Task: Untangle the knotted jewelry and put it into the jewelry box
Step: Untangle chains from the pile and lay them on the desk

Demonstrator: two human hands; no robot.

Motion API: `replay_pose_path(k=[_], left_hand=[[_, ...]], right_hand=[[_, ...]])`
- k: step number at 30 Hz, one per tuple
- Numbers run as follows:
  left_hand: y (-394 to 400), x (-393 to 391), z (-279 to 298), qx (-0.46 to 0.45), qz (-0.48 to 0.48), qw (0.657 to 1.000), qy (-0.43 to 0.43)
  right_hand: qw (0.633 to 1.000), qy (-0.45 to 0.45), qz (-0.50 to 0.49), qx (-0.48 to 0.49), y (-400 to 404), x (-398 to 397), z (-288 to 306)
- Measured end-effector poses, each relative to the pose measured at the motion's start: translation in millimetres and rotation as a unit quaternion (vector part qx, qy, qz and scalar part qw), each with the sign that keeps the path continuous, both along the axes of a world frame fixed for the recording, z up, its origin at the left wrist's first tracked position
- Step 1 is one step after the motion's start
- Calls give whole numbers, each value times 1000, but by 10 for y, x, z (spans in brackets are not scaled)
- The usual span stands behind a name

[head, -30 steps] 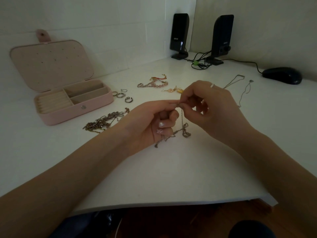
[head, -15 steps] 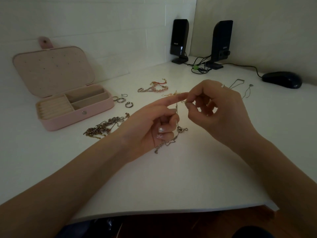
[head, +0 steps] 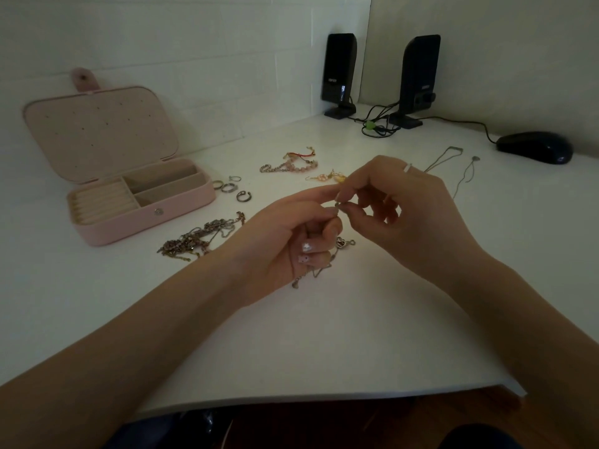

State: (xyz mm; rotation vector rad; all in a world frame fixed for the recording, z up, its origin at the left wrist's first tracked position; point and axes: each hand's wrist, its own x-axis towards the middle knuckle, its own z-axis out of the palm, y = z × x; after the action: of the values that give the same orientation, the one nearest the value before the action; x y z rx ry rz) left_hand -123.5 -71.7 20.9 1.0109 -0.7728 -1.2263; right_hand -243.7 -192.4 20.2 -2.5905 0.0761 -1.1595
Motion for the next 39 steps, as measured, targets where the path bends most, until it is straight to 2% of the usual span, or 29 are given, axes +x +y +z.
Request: replay_pose_path(k=[17, 31, 34, 36, 39], left_hand=[[-19, 8, -23, -2, -8, 1000, -15], [-13, 0, 1, 8, 3, 1000, -5], [4, -11, 7, 31, 65, 994, -80], [11, -27, -7, 38, 105, 980, -162], [29, -36, -32, 29, 157, 958, -239]], right_hand=[[1000, 15, 9, -16, -19, 3, -13], [999, 24, -1, 28, -6, 3, -12], [999, 15, -7, 51, -1, 4, 1], [998, 12, -12, 66, -1, 4, 7], [997, 19, -18, 74, -10, 4, 11]])
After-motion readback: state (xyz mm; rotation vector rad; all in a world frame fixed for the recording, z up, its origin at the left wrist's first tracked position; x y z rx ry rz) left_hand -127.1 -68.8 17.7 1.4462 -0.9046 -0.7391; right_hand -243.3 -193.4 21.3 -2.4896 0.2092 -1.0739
